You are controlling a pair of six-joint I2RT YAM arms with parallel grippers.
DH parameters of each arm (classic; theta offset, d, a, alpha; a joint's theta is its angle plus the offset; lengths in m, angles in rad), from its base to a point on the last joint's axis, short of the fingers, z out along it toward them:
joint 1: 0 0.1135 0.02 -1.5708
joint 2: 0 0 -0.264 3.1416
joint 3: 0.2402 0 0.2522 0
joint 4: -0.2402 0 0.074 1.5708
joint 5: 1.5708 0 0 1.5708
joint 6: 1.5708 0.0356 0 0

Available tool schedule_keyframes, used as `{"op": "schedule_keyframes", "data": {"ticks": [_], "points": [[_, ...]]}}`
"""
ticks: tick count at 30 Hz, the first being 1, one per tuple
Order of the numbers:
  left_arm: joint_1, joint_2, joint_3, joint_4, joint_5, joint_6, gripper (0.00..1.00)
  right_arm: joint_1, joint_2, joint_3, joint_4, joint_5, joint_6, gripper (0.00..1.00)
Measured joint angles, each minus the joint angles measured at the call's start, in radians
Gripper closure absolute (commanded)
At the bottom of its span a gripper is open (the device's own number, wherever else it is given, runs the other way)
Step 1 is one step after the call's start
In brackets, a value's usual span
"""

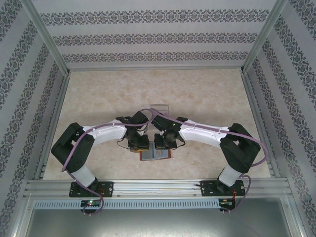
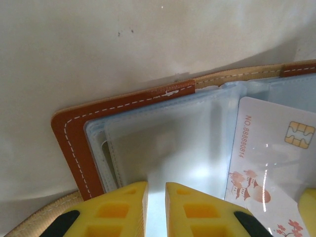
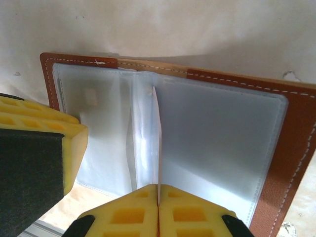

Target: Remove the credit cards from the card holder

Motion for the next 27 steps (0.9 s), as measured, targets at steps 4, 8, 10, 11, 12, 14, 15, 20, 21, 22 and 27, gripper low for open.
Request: {"op": "schedule_keyframes", "data": {"ticks": [4,8,10,11,12,14,15,20,21,22,27], "points": [[0.0,-0.001,0.0,-0.001,-0.003,0.003,0.81,0.0,-0.017,0.0,-0.009,0.002,0.0,0.92],[0.0,-0.008,0.002,-0.009,-0.02,0.01,0.78,0.0,-0.053,0.0,-0.03,0.013,0.0,0.93],[0.0,-0.016,0.003,-0.019,-0.039,0.012,0.78,0.0,-0.069,0.0,-0.038,0.02,0.0,0.93],[0.0,-0.021,0.003,-0.026,-0.046,0.013,0.78,0.0,-0.076,0.002,-0.043,0.024,-0.001,0.93],[0.0,-0.024,0.003,-0.032,-0.053,0.014,0.78,0.0,-0.082,0.004,-0.051,0.028,-0.005,0.94],[0.0,-0.031,0.004,-0.038,-0.066,0.015,0.78,0.0,-0.085,0.018,-0.077,0.035,-0.026,0.95],[0.0,-0.033,0.004,-0.04,-0.072,0.015,0.78,0.0,-0.085,0.028,-0.09,0.038,-0.042,0.95],[0.0,-0.036,0.005,-0.049,-0.093,0.019,0.79,0.0,-0.086,0.079,-0.149,0.059,-0.177,0.96],[0.0,-0.036,0.005,-0.05,-0.095,0.019,0.78,-0.001,-0.087,0.085,-0.159,0.062,-0.212,0.96],[0.0,-0.036,0.005,-0.051,-0.097,0.019,0.78,-0.001,-0.087,0.092,-0.172,0.065,-0.247,0.97],[0.001,-0.036,0.005,-0.053,-0.1,0.023,0.78,-0.003,-0.087,0.153,-0.256,0.082,-0.433,0.98]]}}
